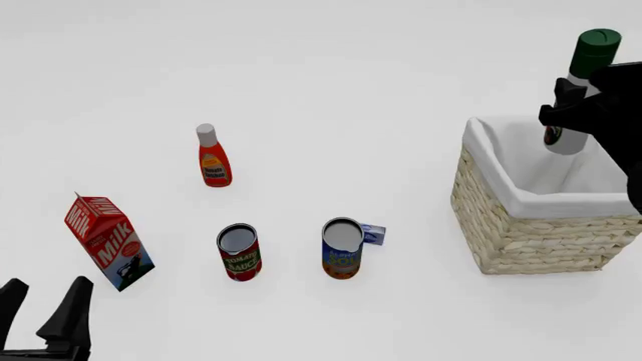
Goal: Pick the salad dressing and place it in the basket.
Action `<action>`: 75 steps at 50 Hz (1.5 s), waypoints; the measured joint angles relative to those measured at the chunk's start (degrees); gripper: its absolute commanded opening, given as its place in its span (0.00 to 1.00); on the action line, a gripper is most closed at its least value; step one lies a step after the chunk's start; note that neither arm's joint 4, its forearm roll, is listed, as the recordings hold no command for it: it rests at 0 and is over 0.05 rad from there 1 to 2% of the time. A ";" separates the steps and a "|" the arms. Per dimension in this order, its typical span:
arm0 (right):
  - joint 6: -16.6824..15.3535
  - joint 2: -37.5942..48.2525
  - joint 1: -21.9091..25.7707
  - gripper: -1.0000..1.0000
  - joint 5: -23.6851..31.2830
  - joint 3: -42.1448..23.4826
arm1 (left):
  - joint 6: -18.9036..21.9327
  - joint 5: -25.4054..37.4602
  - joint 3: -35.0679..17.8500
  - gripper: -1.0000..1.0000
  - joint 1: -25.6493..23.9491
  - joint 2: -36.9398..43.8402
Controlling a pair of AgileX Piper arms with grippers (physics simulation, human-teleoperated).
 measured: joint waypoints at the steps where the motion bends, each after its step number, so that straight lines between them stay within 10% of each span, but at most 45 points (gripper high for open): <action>1: 0.01 0.19 -0.10 0.00 -0.13 0.03 | 0.01 0.03 0.00 1.00 -0.01 0.00; 75: -0.42 15.54 -2.62 0.00 -3.69 -5.50 | 0.16 1.17 0.00 1.00 -0.69 -0.01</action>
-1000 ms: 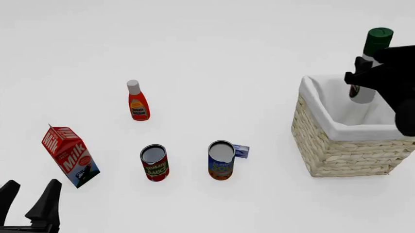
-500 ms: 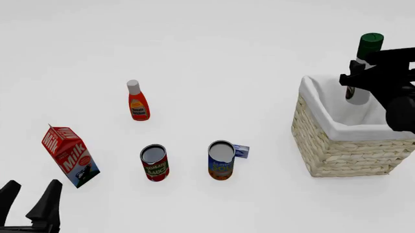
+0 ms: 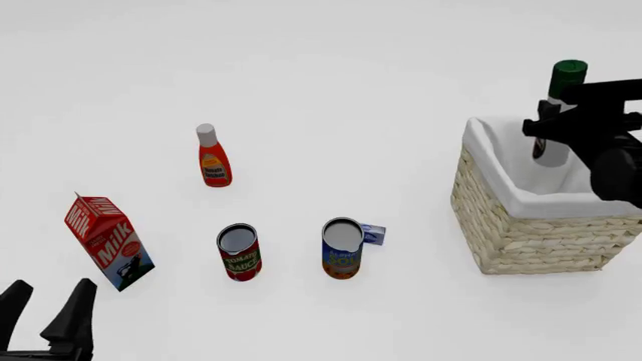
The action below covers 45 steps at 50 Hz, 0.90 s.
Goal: Pick the salad dressing and place it in the basket.
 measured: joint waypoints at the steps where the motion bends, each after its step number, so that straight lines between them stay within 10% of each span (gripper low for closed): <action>1: 0.05 0.13 -0.02 0.00 -0.01 -0.04 | -0.01 0.01 0.00 1.00 0.01 0.00; 45: 1.19 3.31 -0.31 0.00 1.00 -0.35 | -0.34 0.34 0.00 1.00 0.11 0.00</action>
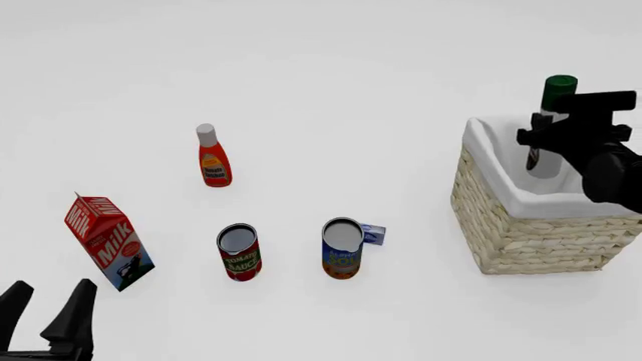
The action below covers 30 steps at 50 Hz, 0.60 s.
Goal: Pick the salad dressing and place it in the basket.
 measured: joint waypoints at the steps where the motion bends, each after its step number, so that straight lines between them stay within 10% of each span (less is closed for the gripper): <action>1: 0.04 0.03 0.01 0.00 0.03 0.01 | 0.00 0.01 0.00 1.00 -0.01 0.00; 2: 0.06 0.05 0.02 0.00 0.05 0.02 | -0.01 0.02 0.00 1.00 -0.02 0.00; 3: 0.09 0.07 0.03 1.00 0.08 0.03 | -0.01 0.03 0.00 1.00 -0.02 0.00; 30: 1.03 -0.47 0.14 1.00 0.60 -0.71 | -0.09 -0.01 0.00 1.00 -0.21 0.00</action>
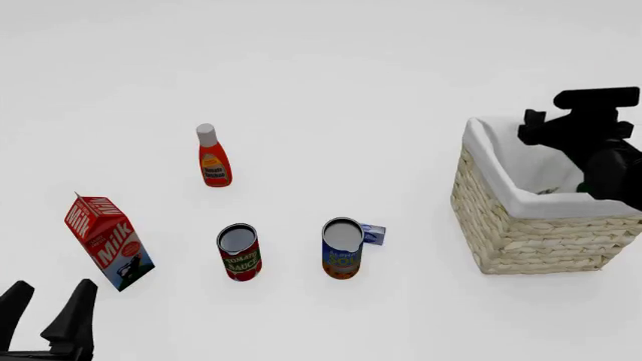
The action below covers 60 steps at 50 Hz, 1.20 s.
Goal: Pick the salad dressing and place it in the basket.
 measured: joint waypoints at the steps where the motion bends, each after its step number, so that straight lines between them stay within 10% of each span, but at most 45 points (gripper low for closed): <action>1: 0.00 -0.09 0.02 1.00 0.05 -0.02 | 0.00 -0.01 0.00 1.00 -0.01 0.00; 60: -1.50 -24.56 4.25 1.00 5.22 12.97 | 1.00 -0.49 0.00 1.00 0.54 -0.03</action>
